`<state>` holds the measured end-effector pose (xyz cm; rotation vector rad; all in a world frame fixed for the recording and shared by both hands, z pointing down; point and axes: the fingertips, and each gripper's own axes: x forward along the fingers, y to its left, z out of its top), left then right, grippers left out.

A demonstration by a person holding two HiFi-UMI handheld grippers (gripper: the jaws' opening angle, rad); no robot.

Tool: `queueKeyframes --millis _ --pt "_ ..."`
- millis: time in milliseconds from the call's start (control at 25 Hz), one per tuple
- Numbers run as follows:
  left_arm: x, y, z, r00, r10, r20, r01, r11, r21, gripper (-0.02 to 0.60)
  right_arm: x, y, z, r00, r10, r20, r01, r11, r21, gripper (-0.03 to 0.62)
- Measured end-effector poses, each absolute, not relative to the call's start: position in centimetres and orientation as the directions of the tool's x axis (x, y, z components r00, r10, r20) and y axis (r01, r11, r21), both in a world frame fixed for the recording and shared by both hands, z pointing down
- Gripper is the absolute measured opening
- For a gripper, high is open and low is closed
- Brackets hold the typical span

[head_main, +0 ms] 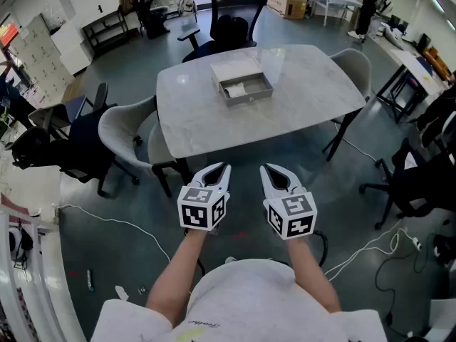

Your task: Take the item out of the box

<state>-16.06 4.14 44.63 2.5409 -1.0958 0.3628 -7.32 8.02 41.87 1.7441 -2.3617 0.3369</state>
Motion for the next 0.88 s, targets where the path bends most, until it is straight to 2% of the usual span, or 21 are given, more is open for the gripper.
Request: queueKeyframes --millis 440,880 --pt "-15.6 2.5 45.2 0.676 -0.633 0.378 -0.728 -0.653 0.208 0.026 -6.5 7.0 42.9 -0.289 -0.910 0.298 -0.957 0.274 -0.092 0.005" --pt "-12.1 -3.0 46.5 0.646 -0.643 0.411 -0.749 -0.638 0.180 0.026 -3.8 1.4 44.1 -0.354 -0.889 0.290 -0.935 0.334 -0.119 0.005"
